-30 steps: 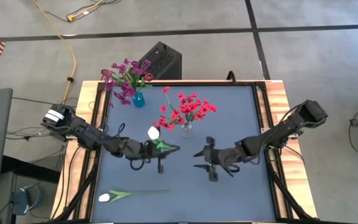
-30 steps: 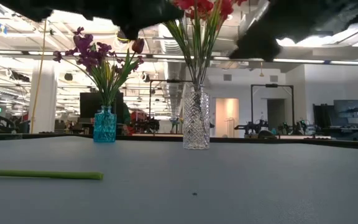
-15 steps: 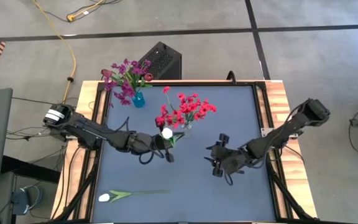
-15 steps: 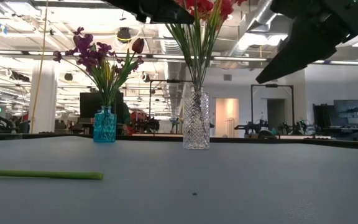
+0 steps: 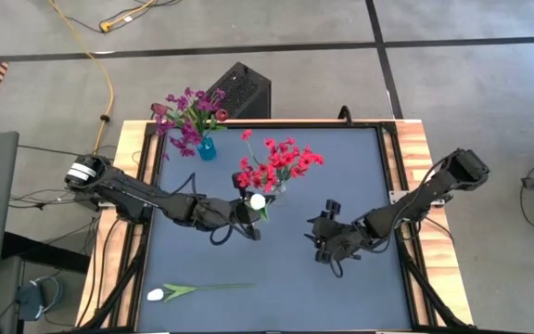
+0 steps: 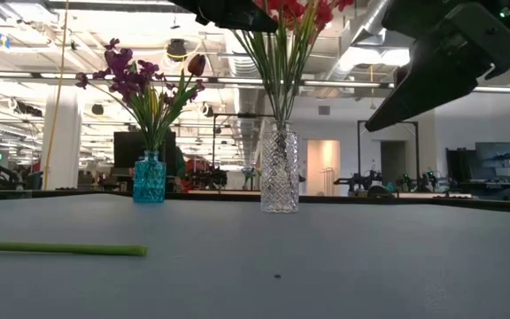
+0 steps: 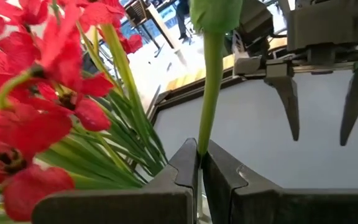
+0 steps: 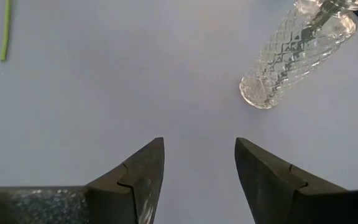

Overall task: Sort flowers into vase by color
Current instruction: Put the top white tulip into the transparent vase

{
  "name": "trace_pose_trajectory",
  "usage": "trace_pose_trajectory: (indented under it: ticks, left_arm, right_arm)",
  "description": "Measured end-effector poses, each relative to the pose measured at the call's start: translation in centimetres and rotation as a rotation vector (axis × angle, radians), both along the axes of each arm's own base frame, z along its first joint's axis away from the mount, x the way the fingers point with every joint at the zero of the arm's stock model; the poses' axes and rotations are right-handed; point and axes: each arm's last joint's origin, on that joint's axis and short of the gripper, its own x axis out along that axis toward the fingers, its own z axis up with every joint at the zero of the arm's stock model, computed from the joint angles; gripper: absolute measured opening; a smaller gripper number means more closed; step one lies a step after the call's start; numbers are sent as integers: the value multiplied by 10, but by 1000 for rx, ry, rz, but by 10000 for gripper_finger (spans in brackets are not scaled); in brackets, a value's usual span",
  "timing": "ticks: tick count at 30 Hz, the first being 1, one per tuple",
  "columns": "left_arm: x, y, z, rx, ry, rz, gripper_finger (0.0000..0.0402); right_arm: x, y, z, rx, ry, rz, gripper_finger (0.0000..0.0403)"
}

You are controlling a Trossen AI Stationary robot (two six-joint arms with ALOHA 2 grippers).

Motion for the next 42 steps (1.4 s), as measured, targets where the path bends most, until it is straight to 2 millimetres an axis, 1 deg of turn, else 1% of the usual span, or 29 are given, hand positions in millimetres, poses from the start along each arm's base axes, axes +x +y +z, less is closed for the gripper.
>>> trace_pose_trajectory:
  ticks: [12,18,23,42]
  left_arm:
    - [0,1,3,49,4,34,0]
    - [1,8,1,30,9,55,0]
    - [3,16,-2,-33,21,36,0]
    - [4,47,-12,-231,60,70,0]
  right_arm:
    - [-1,0,-1,-5,10,0,221]
    - [-1,0,-1,-5,12,0,221]
    - [-1,0,-1,-4,11,0,221]
    - [-1,0,0,10,6,-8,221]
